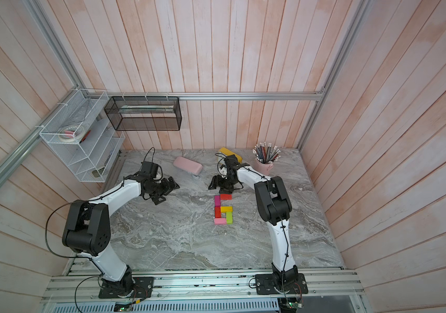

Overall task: Assemble the number 6 with building blocks
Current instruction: Adjust the building block at the center of the board.

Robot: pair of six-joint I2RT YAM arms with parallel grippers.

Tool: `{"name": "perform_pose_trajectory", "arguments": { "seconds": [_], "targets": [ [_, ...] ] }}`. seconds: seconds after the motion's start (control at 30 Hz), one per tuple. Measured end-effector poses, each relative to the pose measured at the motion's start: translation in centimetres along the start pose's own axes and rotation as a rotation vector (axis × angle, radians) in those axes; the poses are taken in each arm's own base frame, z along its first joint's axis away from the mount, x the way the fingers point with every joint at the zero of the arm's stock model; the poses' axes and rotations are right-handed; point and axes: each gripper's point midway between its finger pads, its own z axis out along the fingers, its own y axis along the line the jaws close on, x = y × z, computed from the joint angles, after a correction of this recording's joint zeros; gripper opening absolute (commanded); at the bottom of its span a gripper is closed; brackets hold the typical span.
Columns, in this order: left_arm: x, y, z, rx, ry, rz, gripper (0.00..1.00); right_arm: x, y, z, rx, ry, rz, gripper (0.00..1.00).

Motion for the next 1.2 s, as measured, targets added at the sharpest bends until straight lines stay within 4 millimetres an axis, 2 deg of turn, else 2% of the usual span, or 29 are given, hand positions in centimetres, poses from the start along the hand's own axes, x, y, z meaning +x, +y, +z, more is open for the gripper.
{"name": "perform_pose_trajectory", "arguments": {
  "seconds": [0.73,0.9,1.07,1.13,1.2],
  "targets": [
    [0.7,0.8,0.3,-0.014,0.014,0.0,0.98,-0.1,0.3,-0.1,-0.012,-0.03,0.014,0.72],
    [1.0,1.1,0.2,-0.016,0.016,-0.001,0.98,-1.3,1.4,-1.9,-0.034,-0.122,-0.001,0.72],
    [1.0,1.0,0.0,-0.013,0.014,0.004,0.98,-3.4,3.0,-5.3,-0.053,-0.243,-0.027,0.73],
    [1.1,1.0,-0.2,-0.012,0.011,0.005,0.98,-3.7,2.7,-6.5,-0.044,-0.282,-0.031,0.73],
    [1.4,1.2,-0.3,-0.012,0.011,0.006,0.98,-3.2,1.6,-7.5,-0.026,-0.305,-0.017,0.73]
  ]
}}
